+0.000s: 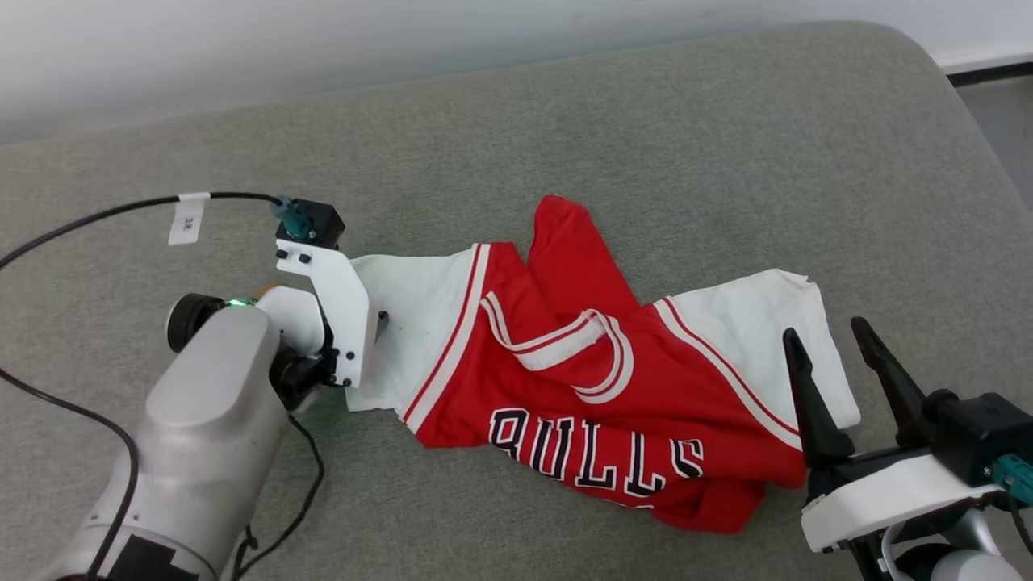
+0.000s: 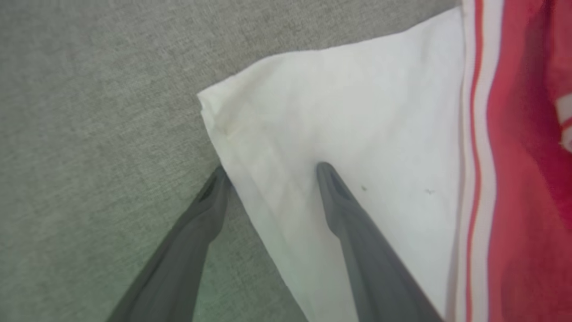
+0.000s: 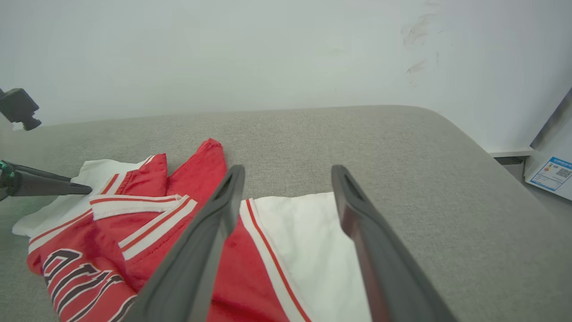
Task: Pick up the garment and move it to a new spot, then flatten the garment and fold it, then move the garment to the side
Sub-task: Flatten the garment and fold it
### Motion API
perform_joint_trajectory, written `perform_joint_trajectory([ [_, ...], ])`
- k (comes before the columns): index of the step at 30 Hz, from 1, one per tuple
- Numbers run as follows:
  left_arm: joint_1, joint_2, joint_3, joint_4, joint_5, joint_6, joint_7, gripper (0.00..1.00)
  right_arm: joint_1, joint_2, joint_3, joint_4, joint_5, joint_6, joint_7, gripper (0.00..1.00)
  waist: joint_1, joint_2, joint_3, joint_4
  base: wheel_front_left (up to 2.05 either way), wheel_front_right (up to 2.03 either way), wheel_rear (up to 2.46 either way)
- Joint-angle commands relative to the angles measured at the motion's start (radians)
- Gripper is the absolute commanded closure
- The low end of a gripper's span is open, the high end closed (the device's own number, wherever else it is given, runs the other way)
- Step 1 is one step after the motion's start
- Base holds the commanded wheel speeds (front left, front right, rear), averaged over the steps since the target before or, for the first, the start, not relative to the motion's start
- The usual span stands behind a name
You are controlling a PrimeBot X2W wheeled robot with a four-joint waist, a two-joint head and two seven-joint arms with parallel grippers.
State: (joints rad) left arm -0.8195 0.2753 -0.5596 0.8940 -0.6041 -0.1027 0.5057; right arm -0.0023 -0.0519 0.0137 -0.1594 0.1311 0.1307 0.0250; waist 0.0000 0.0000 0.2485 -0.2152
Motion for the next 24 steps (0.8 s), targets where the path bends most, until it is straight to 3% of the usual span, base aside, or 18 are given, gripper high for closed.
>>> perform_joint_trajectory([
  [1, 0.033, -0.006, -0.019, 0.053, 0.004, -0.001, 0.021, 0.0, -0.015, 0.002, 0.002, 0.006, 0.0, 0.0, -0.007, 0.0, 0.0, 0.0, 0.019, -0.021, 0.0, 0.0, 0.0],
  [3, 0.047, -0.031, -0.027, 0.093, -0.011, -0.009, 0.046, 0.0, -0.016, 0.003, 0.0, 0.01, 0.006, 0.0, -0.008, 0.0, 0.0, 0.0, 0.022, -0.025, 0.0, 0.0, 0.0],
  [6, 0.067, -0.075, -0.036, 0.13, -0.032, -0.017, 0.049, 1.0, -0.017, 0.003, -0.01, 0.015, 0.009, 0.0, -0.008, 0.0, 0.0, 0.0, 0.026, -0.025, 0.0, 0.0, 0.0],
  [12, 0.052, -0.081, -0.014, 0.123, -0.025, -0.001, -0.128, 1.0, -0.018, 0.003, -0.038, 0.031, 0.015, 0.0, -0.007, 0.0, 0.0, 0.0, 0.004, 0.001, 0.0, 0.0, 0.0],
  [19, 0.066, -0.022, 0.033, 0.05, -0.027, 0.023, -0.344, 1.0, 0.003, 0.002, -0.085, 0.063, 0.019, 0.0, -0.002, 0.0, 0.0, 0.0, -0.076, 0.042, 0.0, 0.0, 0.0],
  [24, 0.146, 0.01, 0.053, -0.057, -0.04, 0.038, -0.413, 1.0, 0.015, 0.002, -0.148, 0.092, 0.06, 0.0, 0.021, 0.0, 0.0, 0.0, -0.127, 0.076, 0.0, 0.0, 0.0],
])
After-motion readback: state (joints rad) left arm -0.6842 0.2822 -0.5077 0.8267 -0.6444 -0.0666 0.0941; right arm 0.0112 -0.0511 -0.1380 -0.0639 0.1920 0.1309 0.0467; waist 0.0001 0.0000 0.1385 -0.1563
